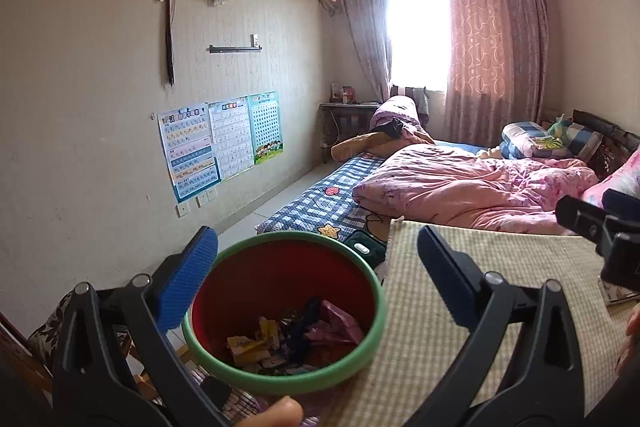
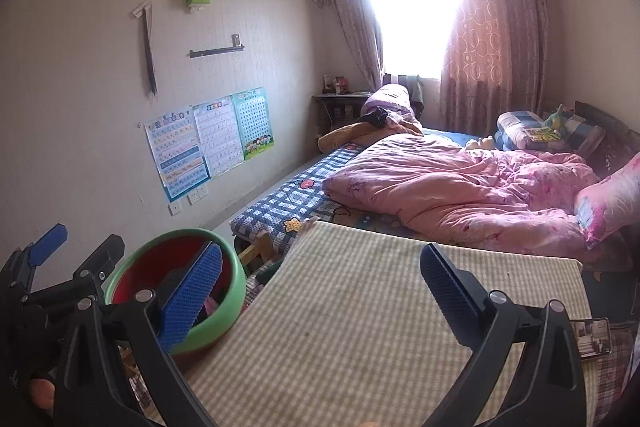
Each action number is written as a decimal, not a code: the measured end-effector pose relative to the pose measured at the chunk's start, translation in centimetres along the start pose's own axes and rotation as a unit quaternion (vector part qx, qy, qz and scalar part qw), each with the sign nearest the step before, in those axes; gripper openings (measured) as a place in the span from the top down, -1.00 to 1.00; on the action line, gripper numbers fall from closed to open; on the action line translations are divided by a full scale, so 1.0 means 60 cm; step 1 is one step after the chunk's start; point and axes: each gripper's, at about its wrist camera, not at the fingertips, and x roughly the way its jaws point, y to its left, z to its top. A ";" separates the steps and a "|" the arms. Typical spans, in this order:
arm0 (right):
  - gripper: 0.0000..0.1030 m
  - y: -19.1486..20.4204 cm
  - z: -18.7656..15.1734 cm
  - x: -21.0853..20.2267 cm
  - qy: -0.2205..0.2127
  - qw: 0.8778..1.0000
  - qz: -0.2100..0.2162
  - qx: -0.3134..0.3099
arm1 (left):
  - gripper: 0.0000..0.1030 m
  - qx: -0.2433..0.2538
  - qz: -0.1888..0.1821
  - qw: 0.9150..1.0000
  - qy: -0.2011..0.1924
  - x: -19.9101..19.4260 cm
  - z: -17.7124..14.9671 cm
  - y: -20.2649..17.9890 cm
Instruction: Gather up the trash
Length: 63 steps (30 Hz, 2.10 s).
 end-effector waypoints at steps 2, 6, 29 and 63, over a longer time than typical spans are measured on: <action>-0.87 -0.012 -0.005 -0.009 0.003 1.000 0.003 0.002 | -0.90 0.001 0.001 1.000 0.005 -0.009 -0.003 -0.010; -0.87 -0.015 -0.007 -0.024 0.006 1.000 0.009 -0.002 | -0.90 -0.001 0.004 1.000 0.007 -0.027 -0.007 -0.023; -0.87 -0.012 -0.022 -0.063 0.018 0.998 0.056 -0.017 | -0.90 -0.020 0.034 0.999 0.010 -0.090 -0.022 -0.037; -0.87 -0.100 -0.090 -0.042 0.078 0.996 -0.007 0.037 | -0.90 -0.021 0.021 0.998 0.063 -0.064 -0.046 -0.042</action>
